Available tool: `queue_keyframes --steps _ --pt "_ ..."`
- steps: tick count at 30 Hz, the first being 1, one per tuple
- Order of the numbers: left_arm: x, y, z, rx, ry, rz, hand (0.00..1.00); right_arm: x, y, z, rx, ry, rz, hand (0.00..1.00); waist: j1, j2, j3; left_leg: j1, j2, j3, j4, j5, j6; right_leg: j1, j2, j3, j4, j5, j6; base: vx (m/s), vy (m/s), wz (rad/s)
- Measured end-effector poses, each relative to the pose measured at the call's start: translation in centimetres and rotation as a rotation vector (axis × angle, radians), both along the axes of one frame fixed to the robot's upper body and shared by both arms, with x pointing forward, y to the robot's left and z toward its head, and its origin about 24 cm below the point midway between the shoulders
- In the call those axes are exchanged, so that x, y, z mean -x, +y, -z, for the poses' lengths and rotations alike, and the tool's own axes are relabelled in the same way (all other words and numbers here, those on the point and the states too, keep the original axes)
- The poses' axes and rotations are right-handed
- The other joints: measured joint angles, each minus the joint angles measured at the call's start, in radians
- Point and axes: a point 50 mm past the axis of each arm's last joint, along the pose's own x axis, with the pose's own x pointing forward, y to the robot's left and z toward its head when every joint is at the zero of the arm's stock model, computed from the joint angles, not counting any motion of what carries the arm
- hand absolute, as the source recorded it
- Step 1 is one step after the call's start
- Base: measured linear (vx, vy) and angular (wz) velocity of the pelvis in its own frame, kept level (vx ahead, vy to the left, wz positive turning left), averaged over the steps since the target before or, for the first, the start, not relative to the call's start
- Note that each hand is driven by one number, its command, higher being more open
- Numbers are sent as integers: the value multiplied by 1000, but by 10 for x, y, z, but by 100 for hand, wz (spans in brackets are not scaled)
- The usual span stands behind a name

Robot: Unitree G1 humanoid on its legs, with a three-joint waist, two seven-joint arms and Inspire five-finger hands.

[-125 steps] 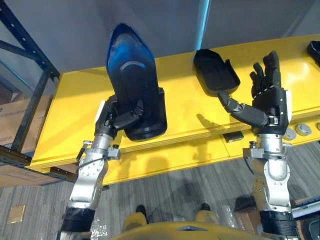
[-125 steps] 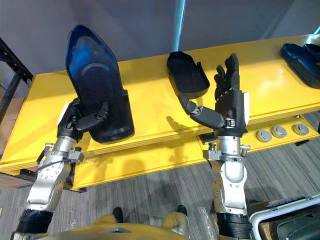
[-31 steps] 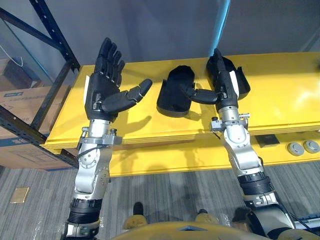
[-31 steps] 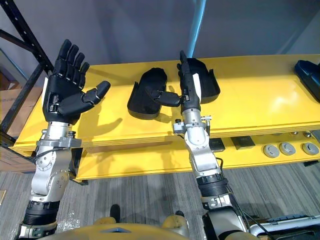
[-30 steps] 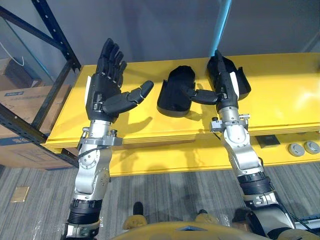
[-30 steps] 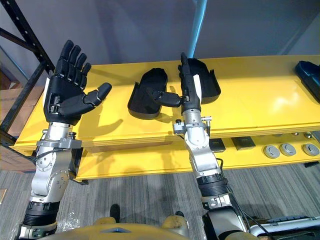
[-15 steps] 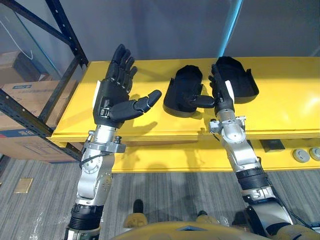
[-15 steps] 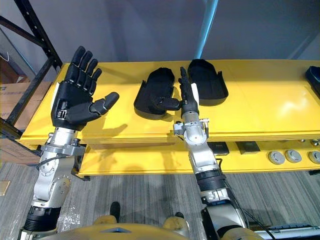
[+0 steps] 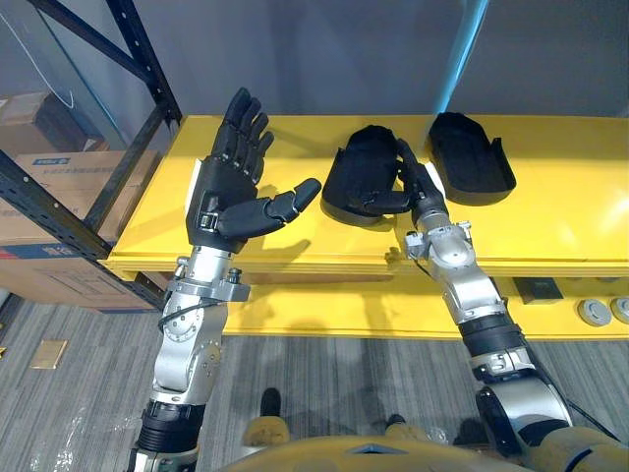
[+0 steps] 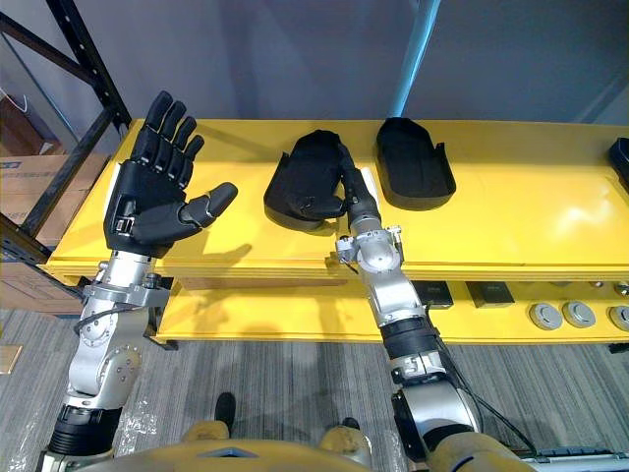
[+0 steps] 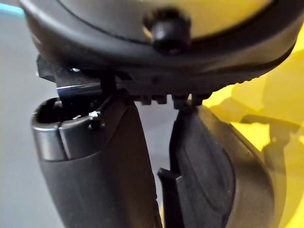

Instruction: Walk over and take three plastic housings, then place them on the shelf

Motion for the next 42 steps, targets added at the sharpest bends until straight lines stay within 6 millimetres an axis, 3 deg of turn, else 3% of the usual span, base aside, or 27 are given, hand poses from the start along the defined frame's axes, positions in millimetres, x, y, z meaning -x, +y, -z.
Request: queue_keyframes --steps 13,24,36,42 --pt "0 -1 0 -21 -9 35 100 -14 4 -2 84 27 -46 100 3 -11 13 -18 1 -24 0 9 -1 -10 0 -20 16 -8 -11 -16 -8 5" --pt "1 3 -1 -9 -18 55 100 -29 -13 -28 264 -71 -74 100 25 -7 46 -42 -2 -50 1 22 -1 -19 -2 -48 25 -6 -7 -14 -8 6" --pt "1 5 -2 -17 -26 52 100 -36 -27 -59 496 -175 -91 100 36 16 88 -48 -2 -53 0 27 2 -30 -5 -48 41 -8 -9 -30 -6 1" --pt "0 6 2 -74 -3 79 100 -39 -27 -70 566 -212 -106 100 50 5 94 -51 0 -49 0 22 9 -30 -2 -46 34 -6 -7 -5 -2 0"
